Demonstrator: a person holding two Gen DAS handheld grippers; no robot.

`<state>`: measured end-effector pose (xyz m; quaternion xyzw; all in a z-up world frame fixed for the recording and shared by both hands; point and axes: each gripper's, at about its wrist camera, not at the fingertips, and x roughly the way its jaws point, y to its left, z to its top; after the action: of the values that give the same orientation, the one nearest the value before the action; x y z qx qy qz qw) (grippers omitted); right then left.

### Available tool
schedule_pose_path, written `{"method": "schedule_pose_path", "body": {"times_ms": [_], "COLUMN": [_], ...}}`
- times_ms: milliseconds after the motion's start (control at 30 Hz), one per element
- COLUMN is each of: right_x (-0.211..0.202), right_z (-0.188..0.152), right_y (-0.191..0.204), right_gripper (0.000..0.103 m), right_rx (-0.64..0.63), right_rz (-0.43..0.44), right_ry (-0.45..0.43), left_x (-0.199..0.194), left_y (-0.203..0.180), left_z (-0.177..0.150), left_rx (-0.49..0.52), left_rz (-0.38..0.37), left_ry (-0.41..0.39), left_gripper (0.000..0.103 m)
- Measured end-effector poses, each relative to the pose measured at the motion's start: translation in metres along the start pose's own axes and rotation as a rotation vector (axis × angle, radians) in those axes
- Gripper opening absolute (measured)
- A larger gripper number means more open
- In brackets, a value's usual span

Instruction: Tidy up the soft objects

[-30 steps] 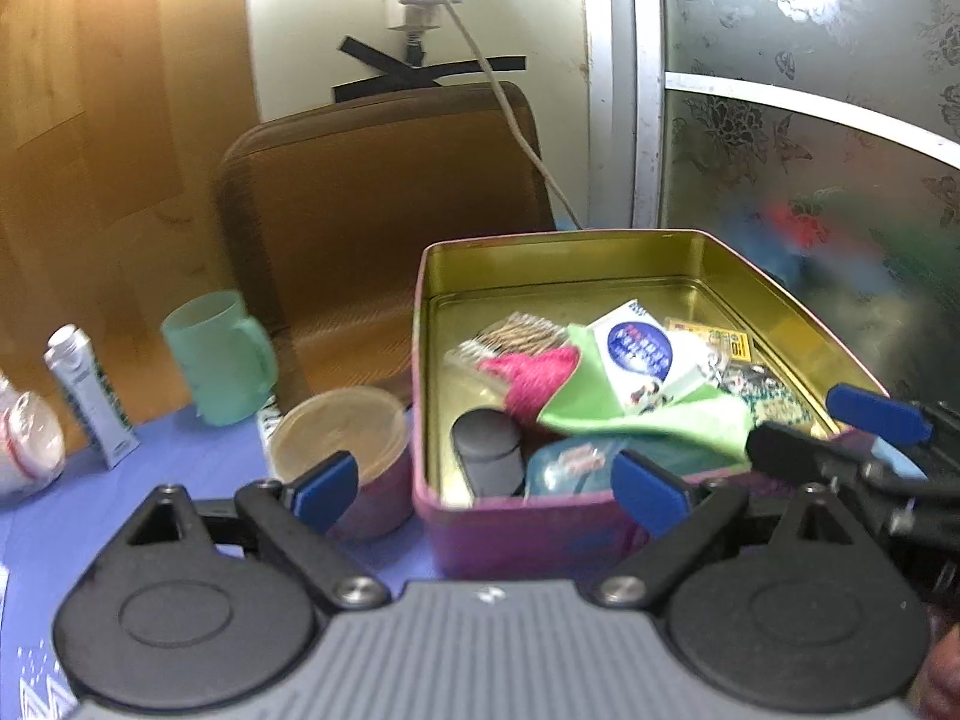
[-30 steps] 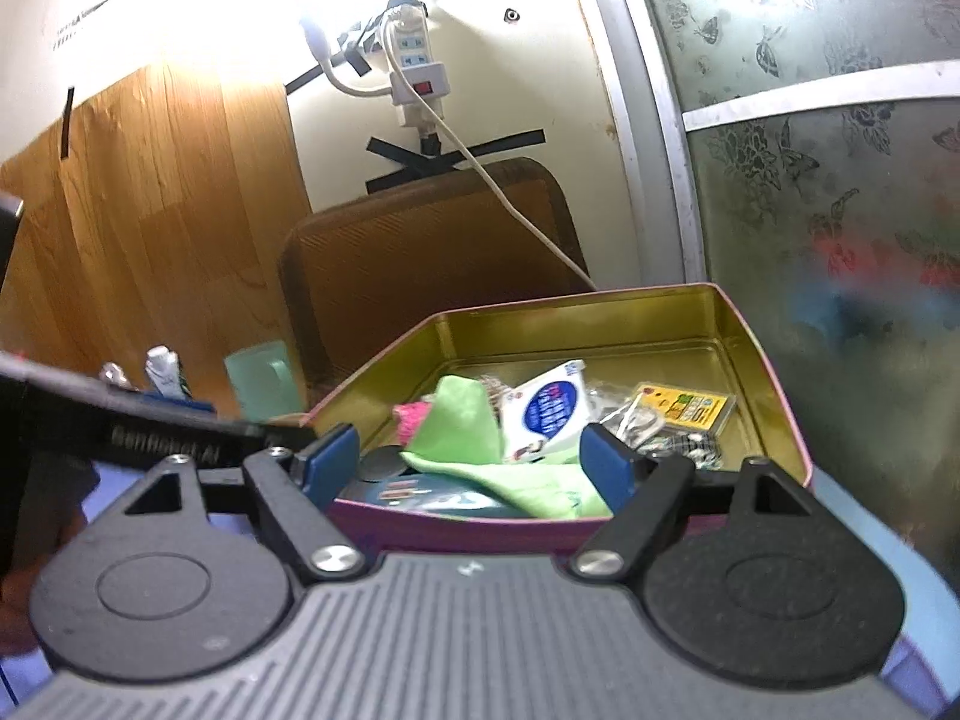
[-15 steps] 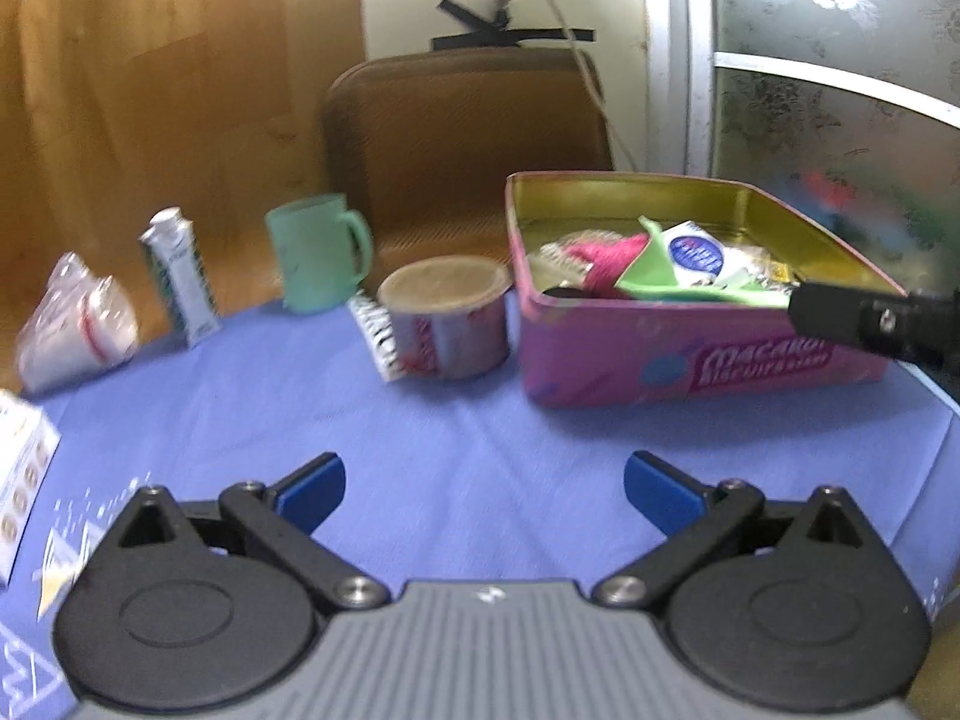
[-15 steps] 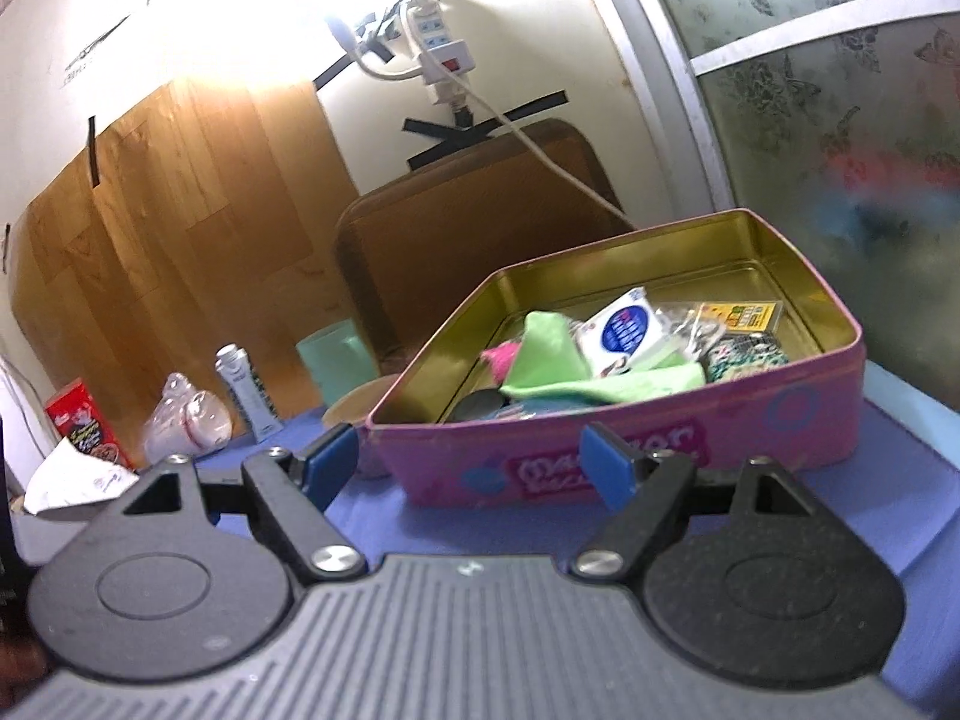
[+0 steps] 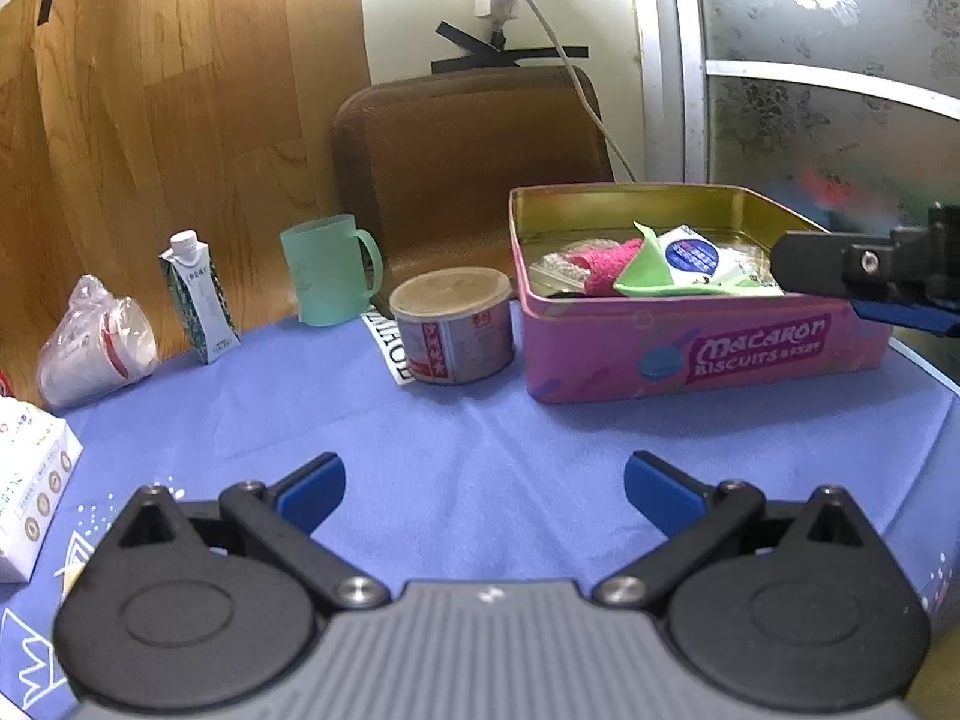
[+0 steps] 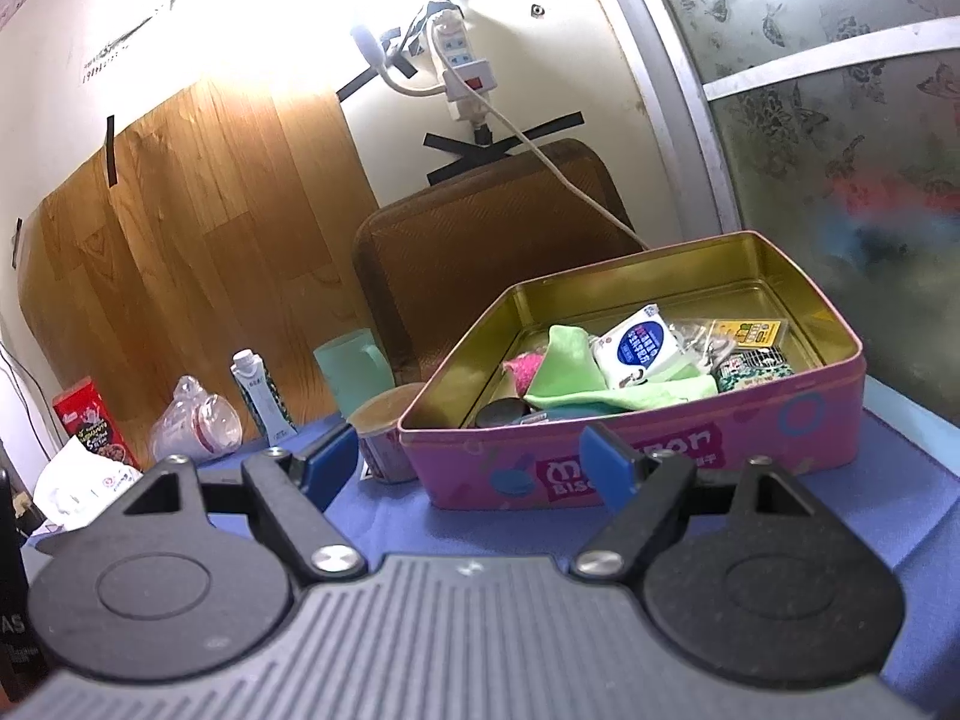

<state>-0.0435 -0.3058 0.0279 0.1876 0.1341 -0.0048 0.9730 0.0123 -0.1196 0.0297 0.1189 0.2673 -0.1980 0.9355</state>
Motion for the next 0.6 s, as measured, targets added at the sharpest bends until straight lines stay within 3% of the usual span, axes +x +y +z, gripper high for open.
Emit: {"method": "schedule_pose_path", "body": {"times_ms": [600], "right_x": [0.012], "right_z": [-0.005], "right_y": [-0.004], "right_gripper": [0.083], "right_rx": [0.041], "right_rz": [0.019], "right_ry": [0.036], "left_x": [0.002], "left_y": [-0.008], "left_z": [-0.005], "left_rx": [0.052], "left_rz": [-0.007], "left_ry": [0.029], "left_gripper": [0.103]}}
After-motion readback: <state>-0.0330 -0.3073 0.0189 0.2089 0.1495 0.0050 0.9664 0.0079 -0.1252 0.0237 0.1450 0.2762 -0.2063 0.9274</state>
